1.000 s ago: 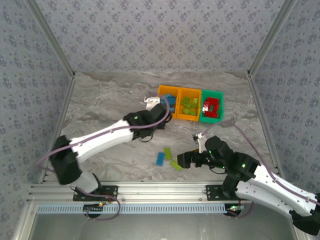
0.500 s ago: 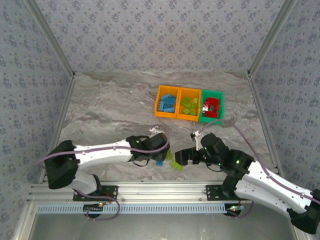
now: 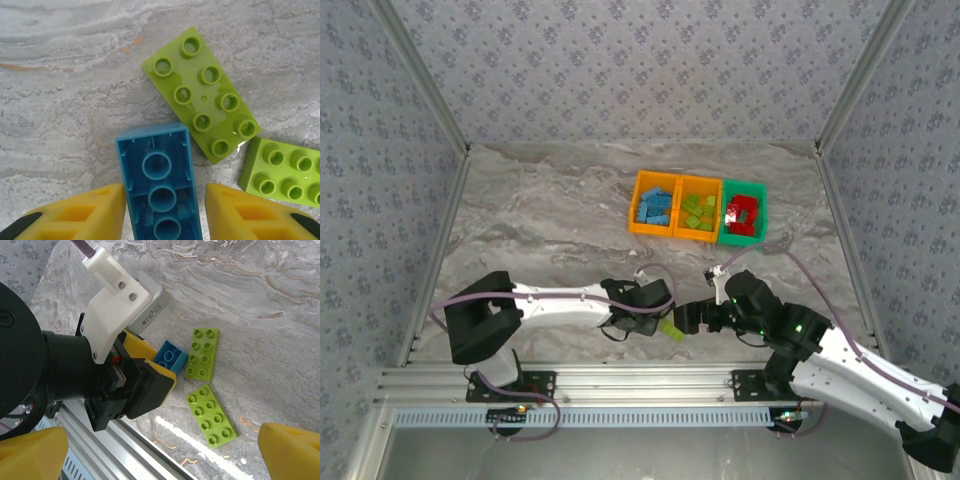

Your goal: Sort the legos into containers by color

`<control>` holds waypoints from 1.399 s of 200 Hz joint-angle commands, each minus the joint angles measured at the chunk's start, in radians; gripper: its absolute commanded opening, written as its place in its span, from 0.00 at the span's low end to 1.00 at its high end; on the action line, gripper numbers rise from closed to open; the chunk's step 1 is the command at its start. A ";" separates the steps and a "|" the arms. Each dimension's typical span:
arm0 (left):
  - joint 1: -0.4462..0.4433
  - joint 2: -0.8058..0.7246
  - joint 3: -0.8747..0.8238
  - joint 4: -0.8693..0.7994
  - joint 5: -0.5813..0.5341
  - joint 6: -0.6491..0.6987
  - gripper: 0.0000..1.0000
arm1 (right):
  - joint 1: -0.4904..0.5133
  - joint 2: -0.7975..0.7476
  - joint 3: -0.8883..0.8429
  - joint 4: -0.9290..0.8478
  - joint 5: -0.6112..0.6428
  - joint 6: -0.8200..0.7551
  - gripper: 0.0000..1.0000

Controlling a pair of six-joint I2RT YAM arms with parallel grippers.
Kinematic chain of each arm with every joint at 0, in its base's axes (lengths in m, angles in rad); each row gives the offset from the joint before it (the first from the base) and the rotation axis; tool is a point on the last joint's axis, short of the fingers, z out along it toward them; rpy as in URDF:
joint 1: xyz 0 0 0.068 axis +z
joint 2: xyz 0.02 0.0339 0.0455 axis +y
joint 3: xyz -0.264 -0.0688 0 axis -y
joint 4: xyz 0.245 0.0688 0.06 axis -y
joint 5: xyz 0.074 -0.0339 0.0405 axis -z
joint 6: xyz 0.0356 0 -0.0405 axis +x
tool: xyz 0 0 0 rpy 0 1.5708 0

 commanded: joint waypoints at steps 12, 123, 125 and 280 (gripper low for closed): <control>-0.013 0.018 -0.016 0.011 -0.004 -0.030 0.44 | -0.005 -0.012 0.003 -0.004 -0.005 0.015 1.00; 0.023 -0.116 0.002 0.013 -0.108 0.048 0.35 | -0.005 -0.018 0.010 0.026 -0.056 0.021 1.00; 0.030 -0.123 0.005 0.014 -0.112 0.054 0.35 | -0.005 -0.018 0.010 0.030 -0.060 0.021 1.00; 0.462 0.413 0.800 0.065 -0.268 0.487 0.38 | -0.010 -0.119 -0.037 0.036 0.001 0.057 1.00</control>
